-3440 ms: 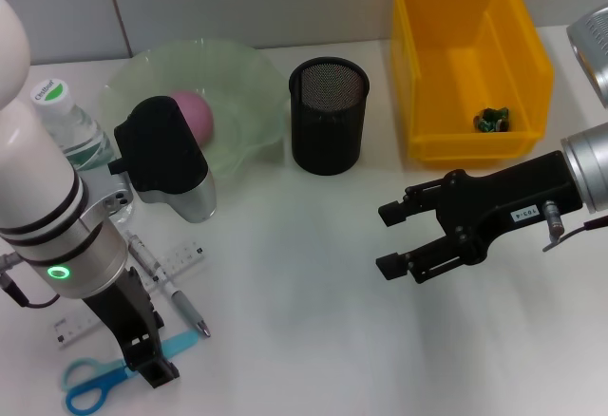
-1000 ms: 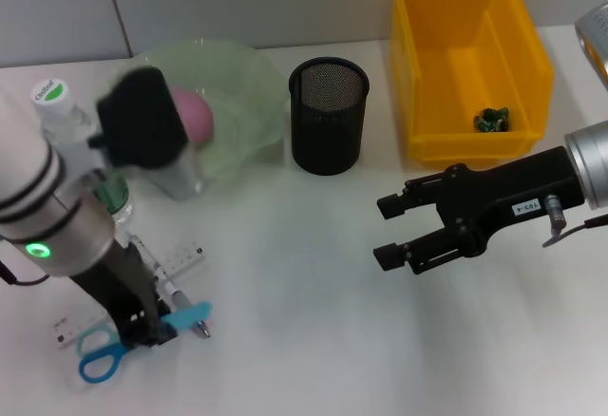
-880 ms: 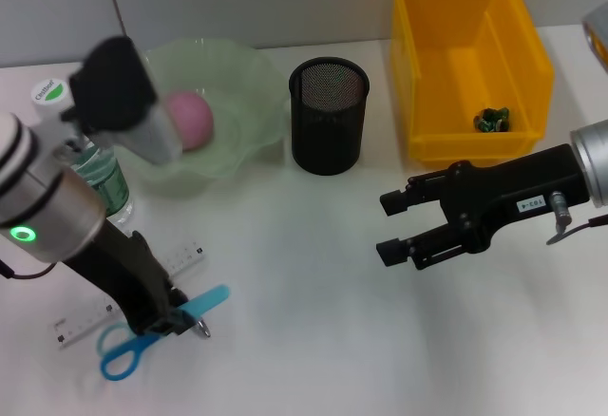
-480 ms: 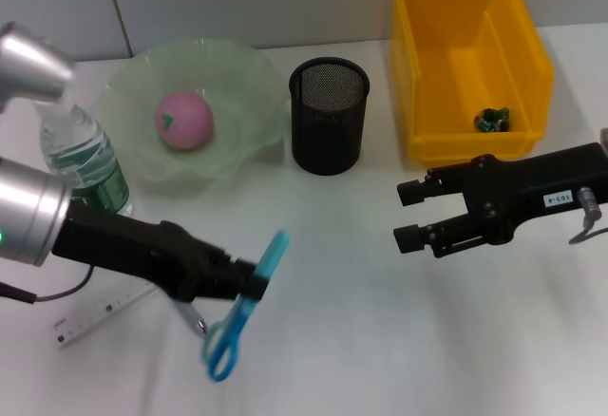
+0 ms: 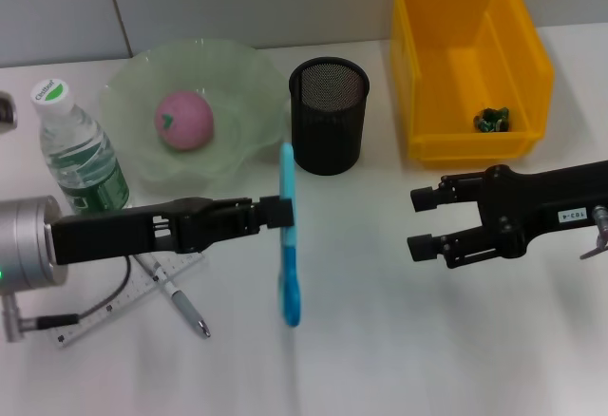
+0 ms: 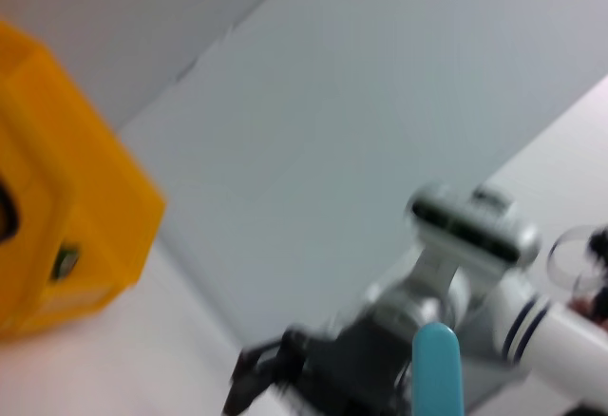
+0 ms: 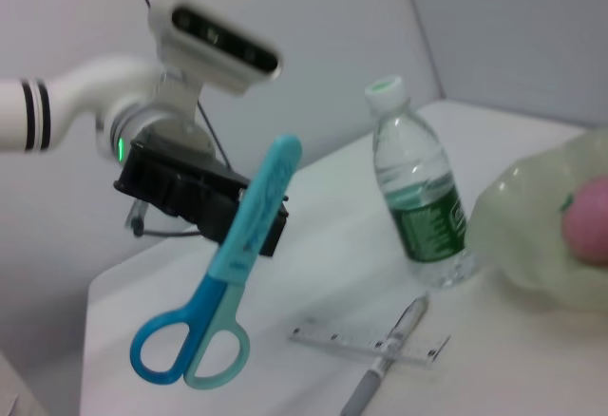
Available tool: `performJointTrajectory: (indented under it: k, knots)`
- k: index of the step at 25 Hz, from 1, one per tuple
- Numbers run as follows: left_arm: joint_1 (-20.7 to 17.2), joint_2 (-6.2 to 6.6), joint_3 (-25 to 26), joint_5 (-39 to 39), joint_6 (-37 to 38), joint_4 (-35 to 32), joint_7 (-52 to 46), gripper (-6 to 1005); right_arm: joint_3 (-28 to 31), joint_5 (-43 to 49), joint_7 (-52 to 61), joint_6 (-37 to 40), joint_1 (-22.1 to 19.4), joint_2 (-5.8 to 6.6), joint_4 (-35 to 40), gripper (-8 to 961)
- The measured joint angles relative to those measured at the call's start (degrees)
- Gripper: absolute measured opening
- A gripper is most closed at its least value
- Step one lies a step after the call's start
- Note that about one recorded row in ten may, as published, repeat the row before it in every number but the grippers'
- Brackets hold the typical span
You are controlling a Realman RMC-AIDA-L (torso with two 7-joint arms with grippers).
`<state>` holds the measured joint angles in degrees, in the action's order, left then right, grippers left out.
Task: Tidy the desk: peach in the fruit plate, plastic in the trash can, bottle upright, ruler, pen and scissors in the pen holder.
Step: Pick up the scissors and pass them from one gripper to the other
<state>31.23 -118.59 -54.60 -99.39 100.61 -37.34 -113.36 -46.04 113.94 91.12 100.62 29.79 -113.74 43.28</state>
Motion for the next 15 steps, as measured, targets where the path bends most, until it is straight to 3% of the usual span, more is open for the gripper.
performJointTrajectory:
  k: [2,5,7,11,15]
  knots:
    - [-0.5,-0.25,-0.3,7.1,-0.8,8.0,7.2,217,1.9,-0.1,-2.6,0.2,-0.4,-0.06,-1.1,816]
    - [-0.3,-0.42,-0.5,9.4,-1.6,11.5,10.9,219,2.7,-0.1,-4.2,0.4,-0.5,-0.06,-2.0,816]
    - [0.7,-0.59,-1.1,13.9,-2.7,18.7,19.0,221,2.9,-0.1,-6.0,0.5,-0.9,-0.11,-2.8,816]
    - [1.2,-0.59,-1.4,19.0,-2.9,24.5,25.2,224,3.0,-0.2,-7.8,0.5,-1.2,-0.34,-4.0,816]
    - [1.9,-0.58,-1.2,24.4,-2.6,31.5,32.4,227,3.4,-0.7,-11.0,0.6,-1.9,-1.32,-4.9,816]
